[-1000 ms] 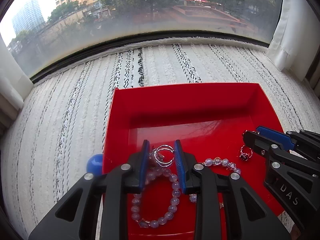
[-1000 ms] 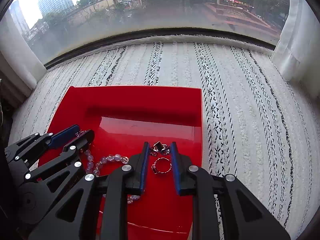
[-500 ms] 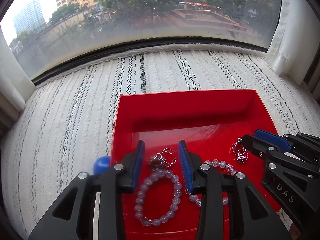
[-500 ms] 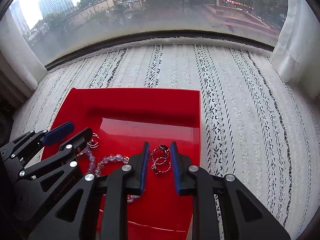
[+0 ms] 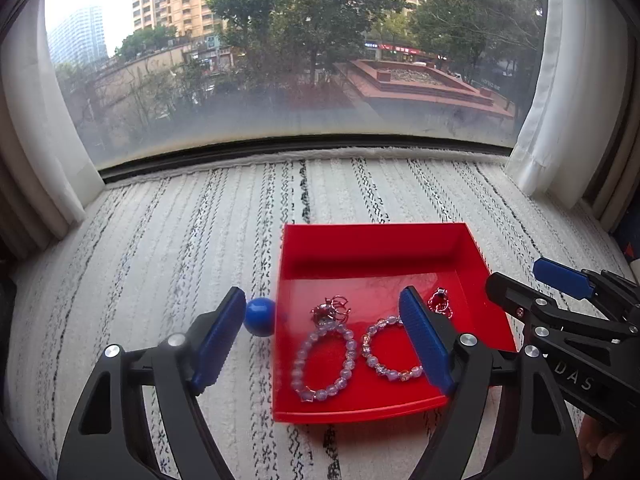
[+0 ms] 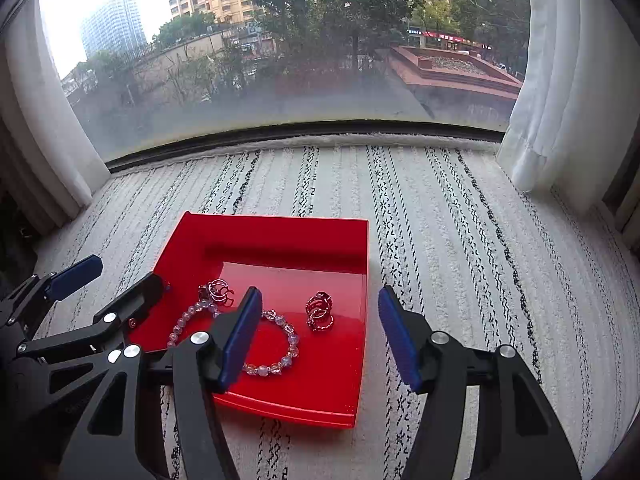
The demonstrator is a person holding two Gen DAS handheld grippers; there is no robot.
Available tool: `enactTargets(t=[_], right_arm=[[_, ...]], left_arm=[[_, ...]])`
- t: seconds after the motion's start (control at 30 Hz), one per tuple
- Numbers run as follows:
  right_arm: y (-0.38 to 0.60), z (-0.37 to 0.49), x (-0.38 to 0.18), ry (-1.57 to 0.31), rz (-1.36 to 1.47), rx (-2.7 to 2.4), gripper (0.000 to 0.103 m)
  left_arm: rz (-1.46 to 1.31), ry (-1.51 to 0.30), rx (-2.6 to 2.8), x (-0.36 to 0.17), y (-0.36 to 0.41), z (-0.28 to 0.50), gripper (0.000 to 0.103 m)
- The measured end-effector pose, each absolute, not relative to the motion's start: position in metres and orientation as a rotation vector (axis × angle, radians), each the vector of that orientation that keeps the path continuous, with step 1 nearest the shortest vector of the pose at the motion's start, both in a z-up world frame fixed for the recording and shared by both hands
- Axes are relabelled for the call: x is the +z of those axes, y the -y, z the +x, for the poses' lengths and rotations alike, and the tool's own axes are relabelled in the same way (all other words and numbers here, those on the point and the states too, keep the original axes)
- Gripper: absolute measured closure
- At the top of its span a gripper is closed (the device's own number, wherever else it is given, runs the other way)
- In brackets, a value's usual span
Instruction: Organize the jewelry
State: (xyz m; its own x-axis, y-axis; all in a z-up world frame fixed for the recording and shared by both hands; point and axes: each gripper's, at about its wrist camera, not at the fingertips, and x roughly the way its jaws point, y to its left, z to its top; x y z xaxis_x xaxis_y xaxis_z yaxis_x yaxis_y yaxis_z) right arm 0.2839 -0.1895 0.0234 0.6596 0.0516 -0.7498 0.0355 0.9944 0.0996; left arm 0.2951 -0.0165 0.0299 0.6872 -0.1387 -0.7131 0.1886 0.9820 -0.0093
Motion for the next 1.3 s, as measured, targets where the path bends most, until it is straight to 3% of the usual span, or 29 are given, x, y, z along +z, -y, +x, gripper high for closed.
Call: enactTargets(t=[0.07,0.47,0.8,1.3], right_arm=[[0.190,0.269,0.032,-0.823,0.112,0.009,0.032],[0.181,0.157,0.060,-0.708,0.082,0.032,0.016],[0.173,0.076,0.032,-0.725,0.076,0.032,0.013],[0.183,0.052,-0.026,-0.763,0.145,0.009,0.013]], left_arm=[[0.062,-0.764,-0.177,0.040,0.011,0.280,0.018],[0.064,-0.632,-0.149,0.081,-0.019,0.163,0.014],[0.104,-0.650,-0.136,0.050,-0.022,0.080,0.009],[0.050,-0.755,-0.173,-0.013,-0.021,0.068,0.009]])
